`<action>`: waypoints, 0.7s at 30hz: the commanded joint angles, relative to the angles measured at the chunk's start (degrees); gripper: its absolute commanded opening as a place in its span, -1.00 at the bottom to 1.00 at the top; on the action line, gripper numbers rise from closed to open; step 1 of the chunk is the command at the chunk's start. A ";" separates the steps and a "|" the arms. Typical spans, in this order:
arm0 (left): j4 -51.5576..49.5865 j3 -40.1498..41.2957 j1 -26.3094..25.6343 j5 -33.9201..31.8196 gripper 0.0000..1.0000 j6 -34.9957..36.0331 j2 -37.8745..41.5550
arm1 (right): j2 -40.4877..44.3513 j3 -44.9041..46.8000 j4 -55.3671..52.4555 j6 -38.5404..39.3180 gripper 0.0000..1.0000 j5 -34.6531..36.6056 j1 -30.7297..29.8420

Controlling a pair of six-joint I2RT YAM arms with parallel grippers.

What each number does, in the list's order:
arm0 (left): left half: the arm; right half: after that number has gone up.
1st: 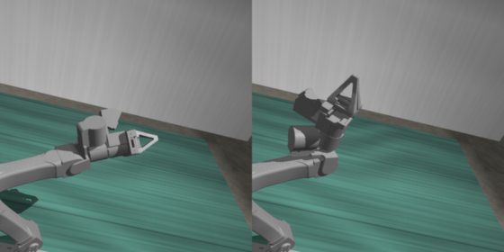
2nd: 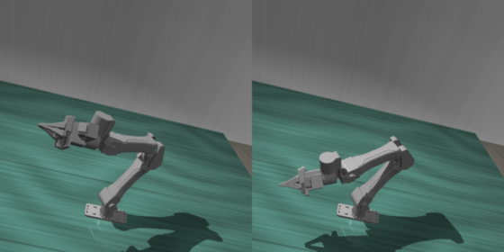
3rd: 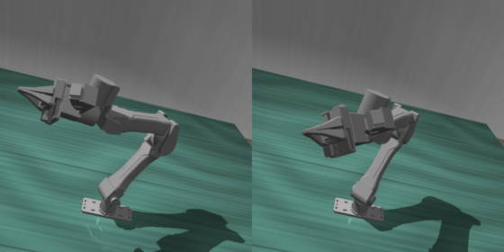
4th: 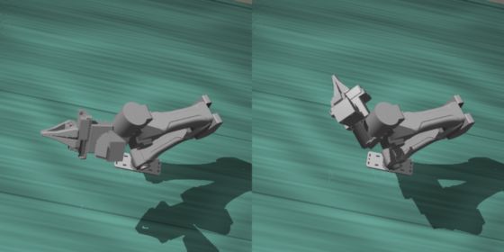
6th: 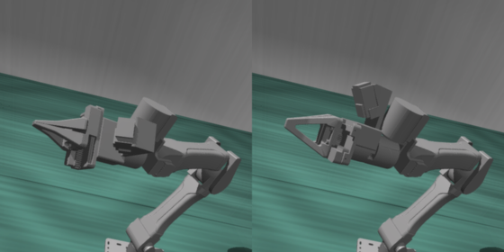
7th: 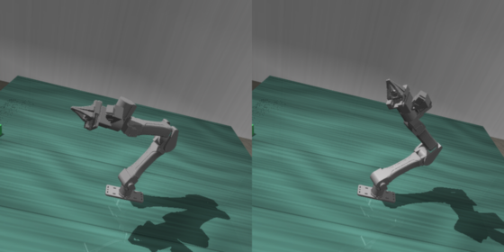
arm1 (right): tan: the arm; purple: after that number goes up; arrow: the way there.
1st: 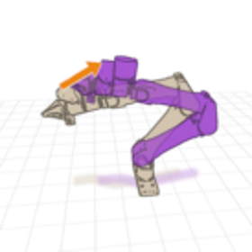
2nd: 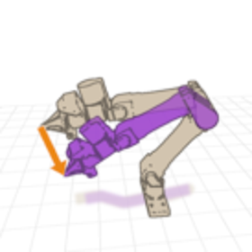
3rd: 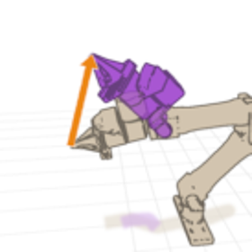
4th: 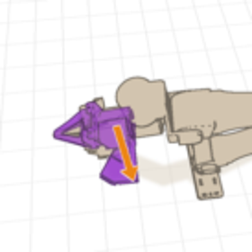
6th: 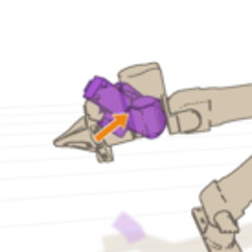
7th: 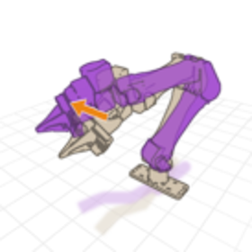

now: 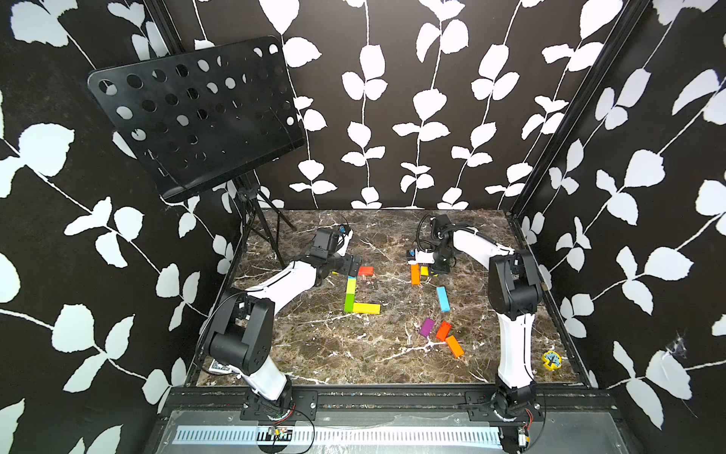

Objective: Assemble the letter t with building blocks
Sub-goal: Assemble the building block at the center of the board.

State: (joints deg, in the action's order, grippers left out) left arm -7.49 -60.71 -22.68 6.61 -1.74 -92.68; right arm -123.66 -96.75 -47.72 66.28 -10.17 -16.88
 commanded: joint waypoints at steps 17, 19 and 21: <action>-0.74 -0.44 0.26 0.26 0.98 -1.56 0.48 | -0.17 1.32 -1.94 3.88 -0.52 -2.46 -1.33; -0.73 -0.29 0.27 0.20 0.98 -1.57 0.58 | -0.18 1.52 -1.99 3.86 -0.51 -2.31 -1.32; -0.69 -0.14 0.26 0.20 0.98 -1.67 0.66 | -0.18 1.80 -1.77 3.86 -0.52 -2.17 -1.35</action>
State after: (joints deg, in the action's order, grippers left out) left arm -7.51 -60.71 -22.68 6.61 -3.05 -92.68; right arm -123.66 -96.03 -47.62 68.82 -11.16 -17.91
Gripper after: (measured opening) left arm 0.991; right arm 0.284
